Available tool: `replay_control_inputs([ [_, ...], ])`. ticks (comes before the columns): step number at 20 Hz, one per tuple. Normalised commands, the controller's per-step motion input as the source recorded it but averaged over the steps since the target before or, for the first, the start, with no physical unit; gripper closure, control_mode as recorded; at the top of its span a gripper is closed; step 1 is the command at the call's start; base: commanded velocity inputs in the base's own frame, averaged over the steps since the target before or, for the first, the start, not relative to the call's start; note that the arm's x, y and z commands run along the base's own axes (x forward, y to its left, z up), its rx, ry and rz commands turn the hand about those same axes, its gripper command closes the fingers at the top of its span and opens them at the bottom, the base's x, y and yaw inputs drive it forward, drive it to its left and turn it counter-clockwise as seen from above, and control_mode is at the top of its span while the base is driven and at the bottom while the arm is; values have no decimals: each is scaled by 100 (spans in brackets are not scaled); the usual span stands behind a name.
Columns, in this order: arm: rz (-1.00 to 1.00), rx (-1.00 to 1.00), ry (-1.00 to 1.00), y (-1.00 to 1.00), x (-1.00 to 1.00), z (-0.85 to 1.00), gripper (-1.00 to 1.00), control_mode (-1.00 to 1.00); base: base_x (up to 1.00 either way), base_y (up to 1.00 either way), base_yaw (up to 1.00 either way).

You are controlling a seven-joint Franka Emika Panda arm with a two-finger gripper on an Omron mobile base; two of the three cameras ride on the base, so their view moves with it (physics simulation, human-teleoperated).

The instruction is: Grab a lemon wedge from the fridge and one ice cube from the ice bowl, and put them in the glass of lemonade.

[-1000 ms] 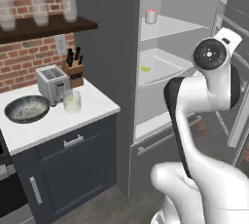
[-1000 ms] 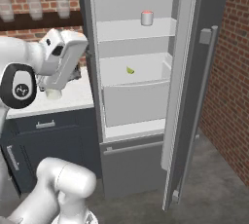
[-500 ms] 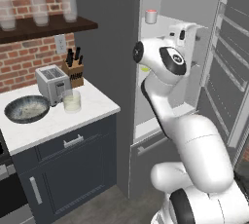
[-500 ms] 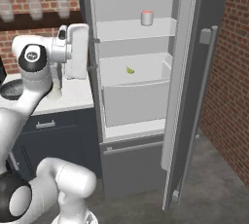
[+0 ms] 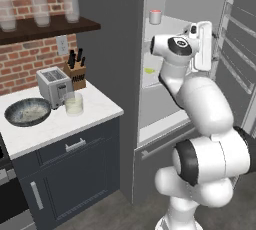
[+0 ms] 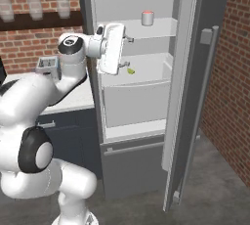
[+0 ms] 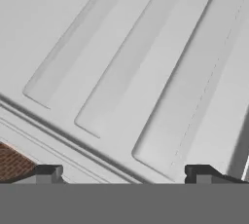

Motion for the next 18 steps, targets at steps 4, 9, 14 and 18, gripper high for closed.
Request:
replay_control_inputs([
  [4, -24, 0, 21, -100, 1, 2, -100, -100, 0, 0, 0],
  [9, -22, 2, 19, -100, 0, 13, -100, -100, 0, 0, 0],
  [14, -17, 9, 9, -100, -28, 11, -100, -100, 0, 0, 0],
  [18, -14, 11, 3, -100, -38, 13, -100, -100, 0, 0, 0],
])
